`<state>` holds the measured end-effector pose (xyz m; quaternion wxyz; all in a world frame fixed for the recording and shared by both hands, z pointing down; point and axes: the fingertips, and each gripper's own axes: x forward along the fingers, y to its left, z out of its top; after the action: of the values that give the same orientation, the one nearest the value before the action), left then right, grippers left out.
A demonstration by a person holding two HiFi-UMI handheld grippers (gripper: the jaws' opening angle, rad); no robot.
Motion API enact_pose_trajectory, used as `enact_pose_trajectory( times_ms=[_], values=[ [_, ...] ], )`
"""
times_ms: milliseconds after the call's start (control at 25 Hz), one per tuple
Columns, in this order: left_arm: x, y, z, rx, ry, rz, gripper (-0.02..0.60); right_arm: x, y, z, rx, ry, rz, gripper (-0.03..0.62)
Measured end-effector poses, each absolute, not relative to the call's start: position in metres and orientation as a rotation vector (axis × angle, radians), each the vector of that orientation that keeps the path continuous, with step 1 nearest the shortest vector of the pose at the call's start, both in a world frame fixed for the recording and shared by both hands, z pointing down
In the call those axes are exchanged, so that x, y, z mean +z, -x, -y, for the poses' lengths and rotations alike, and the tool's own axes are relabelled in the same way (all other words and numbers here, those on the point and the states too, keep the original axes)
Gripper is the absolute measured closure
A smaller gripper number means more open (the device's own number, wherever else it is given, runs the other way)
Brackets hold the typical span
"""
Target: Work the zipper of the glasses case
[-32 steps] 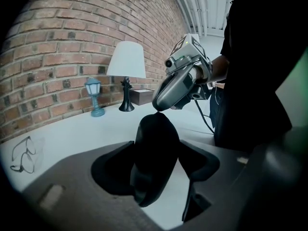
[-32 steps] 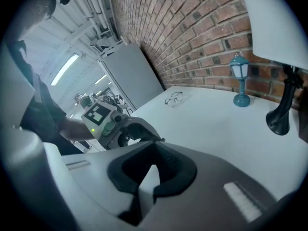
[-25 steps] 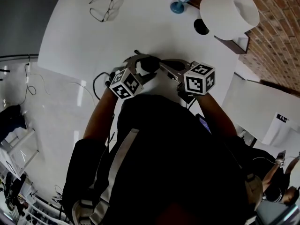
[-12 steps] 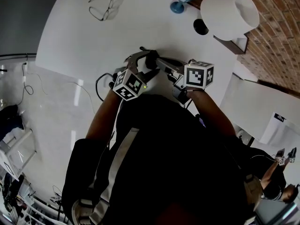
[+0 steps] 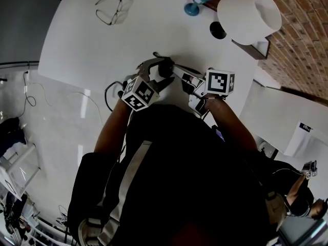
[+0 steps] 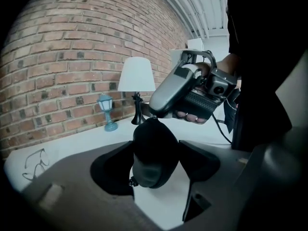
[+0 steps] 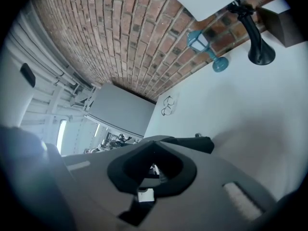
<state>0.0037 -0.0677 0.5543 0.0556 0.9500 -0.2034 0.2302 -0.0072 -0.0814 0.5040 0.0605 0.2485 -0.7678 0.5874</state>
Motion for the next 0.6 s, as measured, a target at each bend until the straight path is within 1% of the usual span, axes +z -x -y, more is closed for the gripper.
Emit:
enact_pose_trajectory(
  times_ms=[120,240,360,480,600],
  values=[
    [0.556,0.002,0.057,0.703,-2.87,0.454,0.284,0.506,0.006,0.076,1.785,-0.726,2.309,0.588],
    [0.562,0.009,0.052,0.776,-2.869,0.367,0.281,0.514,0.006,0.071,1.8,-0.73,2.275,0.588],
    [0.565,0.015,0.055,0.791,-2.87,0.42,0.279,0.519,0.005,0.07,1.883,-0.759,2.227,0.589],
    [0.564,0.017,0.058,0.776,-2.883,0.501,0.246,0.521,0.006,0.067,1.951,-0.76,2.198,0.588],
    [0.564,0.017,0.059,0.838,-2.927,0.591,0.23,0.522,0.008,0.066,2.005,-0.762,2.17,0.588]
  ],
)
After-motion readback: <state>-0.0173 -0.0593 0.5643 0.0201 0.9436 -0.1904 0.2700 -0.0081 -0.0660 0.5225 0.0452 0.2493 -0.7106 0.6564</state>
